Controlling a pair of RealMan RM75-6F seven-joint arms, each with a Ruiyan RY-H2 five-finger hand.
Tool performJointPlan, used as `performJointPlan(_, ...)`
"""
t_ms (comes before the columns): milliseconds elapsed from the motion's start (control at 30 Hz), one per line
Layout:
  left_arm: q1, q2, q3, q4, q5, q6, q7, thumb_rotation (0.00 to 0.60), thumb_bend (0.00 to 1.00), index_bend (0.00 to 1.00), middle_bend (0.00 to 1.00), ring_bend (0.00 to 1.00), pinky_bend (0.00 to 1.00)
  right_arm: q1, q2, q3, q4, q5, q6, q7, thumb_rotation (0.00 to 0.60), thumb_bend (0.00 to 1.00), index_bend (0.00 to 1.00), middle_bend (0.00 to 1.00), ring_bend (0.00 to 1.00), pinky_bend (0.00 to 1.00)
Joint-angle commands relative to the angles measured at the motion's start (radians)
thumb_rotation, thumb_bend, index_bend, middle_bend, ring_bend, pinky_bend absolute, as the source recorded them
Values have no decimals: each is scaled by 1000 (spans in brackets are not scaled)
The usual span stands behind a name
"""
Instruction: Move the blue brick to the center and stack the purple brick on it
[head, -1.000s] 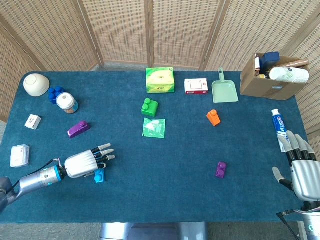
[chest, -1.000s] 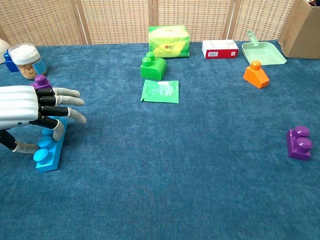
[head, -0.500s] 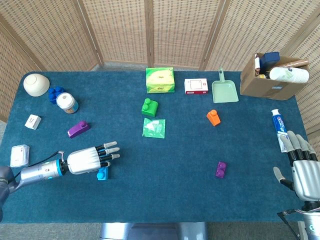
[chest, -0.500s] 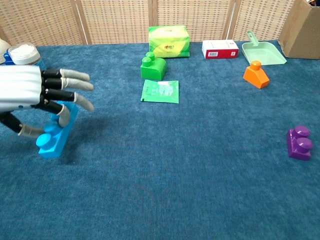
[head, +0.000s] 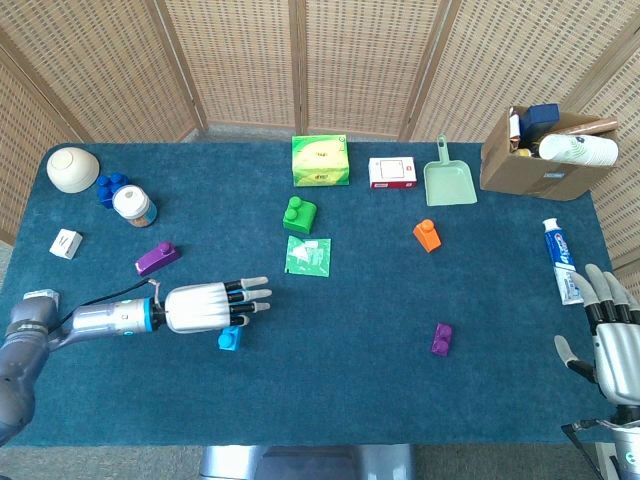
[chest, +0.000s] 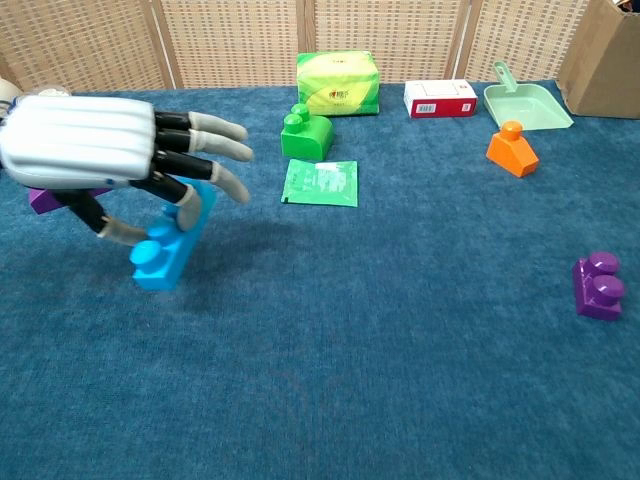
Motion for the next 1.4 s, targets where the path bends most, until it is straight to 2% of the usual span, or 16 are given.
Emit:
performJointPlan(33, -29, -23, 3, 13, 2, -20, -10, 600, 350, 568, 217, 83, 0, -3, 4, -2, -4, -5, 3, -1, 600, 280, 72, 49, 24, 164)
performJointPlan(300, -128, -110, -18, 48, -25, -87, -61, 600, 350, 567, 214, 80, 0, -21, 19, -16, -20, -26, 19, -10, 600, 280, 71, 50, 23, 164)
performJointPlan(833, -317, -255, -13, 98, -39, -229, -96, 600, 345, 562, 195, 60, 0, -45, 23, -24, 5, -51, 49, 35, 600, 278, 71, 51, 22, 164)
performJointPlan(1400, -438, -345, 3, 155, -58, -329, -114, 600, 346, 561, 196, 59, 0, -70, 30, -23, 48, -50, 77, 101, 600, 279, 71, 51, 22, 164)
